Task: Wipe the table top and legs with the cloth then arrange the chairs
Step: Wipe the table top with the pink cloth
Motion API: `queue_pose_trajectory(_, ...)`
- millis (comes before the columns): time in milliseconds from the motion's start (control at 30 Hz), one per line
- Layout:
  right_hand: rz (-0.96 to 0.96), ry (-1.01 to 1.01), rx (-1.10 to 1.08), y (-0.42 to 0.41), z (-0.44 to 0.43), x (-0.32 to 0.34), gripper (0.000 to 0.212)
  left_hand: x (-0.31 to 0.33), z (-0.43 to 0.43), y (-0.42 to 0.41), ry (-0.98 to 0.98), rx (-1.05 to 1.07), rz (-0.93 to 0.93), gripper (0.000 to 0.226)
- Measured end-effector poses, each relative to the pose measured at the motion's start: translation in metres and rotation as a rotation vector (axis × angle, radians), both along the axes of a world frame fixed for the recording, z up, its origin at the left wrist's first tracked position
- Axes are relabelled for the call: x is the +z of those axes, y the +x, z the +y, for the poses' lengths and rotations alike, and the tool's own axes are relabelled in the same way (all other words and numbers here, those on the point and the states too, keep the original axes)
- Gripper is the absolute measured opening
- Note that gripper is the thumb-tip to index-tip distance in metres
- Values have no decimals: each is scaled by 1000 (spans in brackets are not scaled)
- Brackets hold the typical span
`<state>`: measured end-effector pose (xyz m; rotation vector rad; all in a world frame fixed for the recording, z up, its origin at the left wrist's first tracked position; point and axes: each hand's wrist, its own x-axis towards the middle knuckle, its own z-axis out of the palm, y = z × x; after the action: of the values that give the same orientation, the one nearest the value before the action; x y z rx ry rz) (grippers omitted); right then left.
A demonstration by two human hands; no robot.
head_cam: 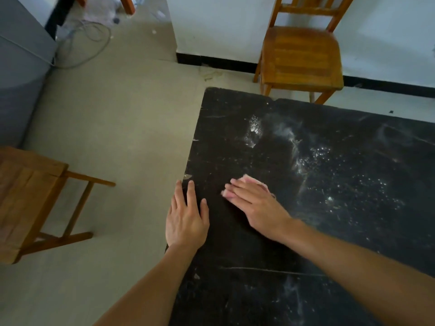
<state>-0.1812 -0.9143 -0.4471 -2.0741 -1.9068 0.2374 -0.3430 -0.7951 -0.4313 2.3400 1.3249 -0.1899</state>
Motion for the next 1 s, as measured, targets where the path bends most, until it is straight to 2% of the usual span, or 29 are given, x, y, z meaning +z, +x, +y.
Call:
queue_pose_trajectory(67,-10,27,-46,35,25,-4,41,-1,2,1,-1,-4,1,59)
queue_pose_trajectory(200,68,-76,-545,133,97,14,46,-1,1,0,6,-8,-2,60)
queue_pose_trajectory(267,72,-27,-597,136,109,24,46,-2,2,-1,8,-11,1,60)
queue_pose_trajectory(333,111,34,-490,103,100,23,41,-3,2,-1,14,-11,-7,60)
queue_pose_trajectory(433,137,-62,-148,32,66,6,48,-2,2,-1,12,-18,3,61)
queue_pose_trajectory(500,78,-86,47,24,56,-2,47,-2,2,-1,5,-24,10,61)
queue_pose_trajectory(533,62,-51,30,40,64,-5,44,-2,3,-1,1,-22,8,61)
queue_pose_trajectory(633,29,-44,-430,121,109,1,33,-4,5,0,0,-22,16,61)
queue_pose_trajectory(667,21,-88,-560,150,121,5,36,-4,4,0,-1,-23,16,61)
queue_pose_trajectory(733,64,-98,-652,172,137,17,43,-4,5,0,-4,-26,14,61)
queue_pose_trajectory(800,112,-43,-576,144,146,21,47,-4,5,0,-2,-25,14,61)
queue_pose_trajectory(900,170,-47,-242,75,144,15,49,-2,4,1,0,-29,21,62)
queue_pose_trajectory(967,108,-43,-65,65,145,7,45,-1,5,2,-14,-30,21,61)
queue_pose_trajectory(1000,84,-16,-90,80,152,5,42,-2,6,2,-13,-29,16,62)
